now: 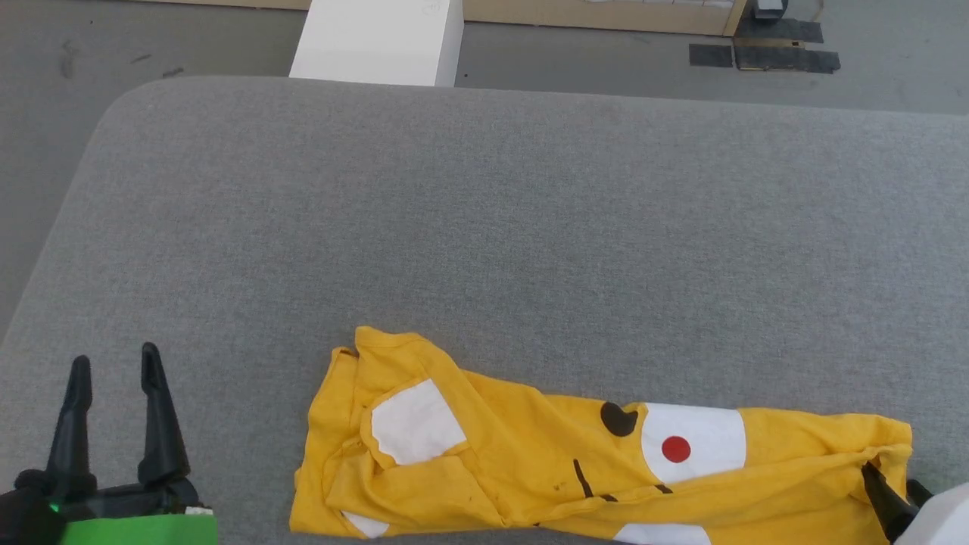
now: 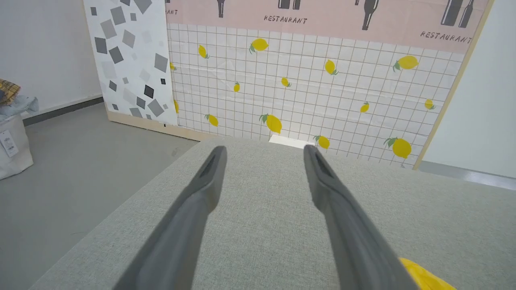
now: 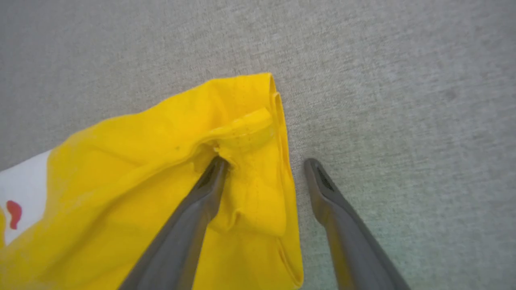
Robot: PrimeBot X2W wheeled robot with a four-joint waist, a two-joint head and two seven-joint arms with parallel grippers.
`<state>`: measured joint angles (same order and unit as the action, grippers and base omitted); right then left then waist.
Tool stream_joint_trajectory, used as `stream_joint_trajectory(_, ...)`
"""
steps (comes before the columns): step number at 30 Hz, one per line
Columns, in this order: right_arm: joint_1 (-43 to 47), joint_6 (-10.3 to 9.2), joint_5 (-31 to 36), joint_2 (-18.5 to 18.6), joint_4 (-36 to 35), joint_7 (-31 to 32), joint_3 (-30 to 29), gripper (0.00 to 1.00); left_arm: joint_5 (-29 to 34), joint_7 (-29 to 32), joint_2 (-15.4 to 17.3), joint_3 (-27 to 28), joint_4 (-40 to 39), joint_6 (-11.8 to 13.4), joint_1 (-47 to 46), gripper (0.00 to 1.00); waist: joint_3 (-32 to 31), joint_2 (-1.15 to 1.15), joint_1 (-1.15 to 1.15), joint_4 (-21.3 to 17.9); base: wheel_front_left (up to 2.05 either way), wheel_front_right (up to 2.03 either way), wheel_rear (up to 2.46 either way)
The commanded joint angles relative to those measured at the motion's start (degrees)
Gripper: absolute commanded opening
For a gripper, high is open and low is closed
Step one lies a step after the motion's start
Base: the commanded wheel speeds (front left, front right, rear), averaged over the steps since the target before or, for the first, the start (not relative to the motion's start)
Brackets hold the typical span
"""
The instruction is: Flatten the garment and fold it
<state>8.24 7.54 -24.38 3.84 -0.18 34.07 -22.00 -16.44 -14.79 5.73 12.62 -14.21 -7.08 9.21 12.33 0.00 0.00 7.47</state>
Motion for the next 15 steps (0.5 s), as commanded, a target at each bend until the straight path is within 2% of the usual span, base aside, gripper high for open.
stream_joint_trajectory(1, -0.9, -0.05, -0.7, -1.0, 2.8, 1.3, 1.5, 0.71, -0.1, -0.2, 0.0, -0.4, 0.1, -0.4, -0.6, 1.00, 0.4, 0.00, 0.00, 0.1, 0.00, 0.00, 0.00)
stream_joint_trajectory(2, -1.2, -0.05, -0.7, -1.0, 3.5, 1.4, 1.4, 0.48, -0.2, -0.2, 0.2, -0.7, 0.2, -0.4, -0.6, 1.00, 0.5, 0.00, 0.00, 0.1, 0.00, 0.00, 0.00)
stream_joint_trajectory(3, -1.5, -0.05, -0.4, -1.0, 4.3, 1.4, 1.4, 0.29, -0.3, -0.2, 0.4, -0.9, 0.2, -0.4, -0.8, 1.00, 0.6, 0.00, 0.00, 0.2, 0.00, 0.00, 0.00)
stream_joint_trajectory(4, -1.8, -0.05, -0.1, -1.0, 4.8, 1.3, 1.4, 0.00, -0.4, -0.2, 0.6, -1.1, 0.3, -0.4, -0.9, 1.00, 0.8, 0.00, 0.00, 0.2, 0.00, 0.00, 0.00)
stream_joint_trajectory(8, -3.0, -0.05, 1.3, -1.0, 5.8, -0.1, 0.4, 0.00, 0.0, -0.2, 1.3, -1.4, 0.6, -0.4, -1.2, 1.00, 1.1, 0.00, 0.00, 0.2, 0.00, 0.00, 0.00)
stream_joint_trajectory(15, -4.8, -0.05, 5.1, -1.0, 1.7, -0.8, -4.9, 0.00, 2.0, -0.2, 1.7, -2.0, 2.1, -0.4, -1.1, 1.00, 0.5, 0.00, 0.00, -0.3, 0.00, 0.00, 0.00)
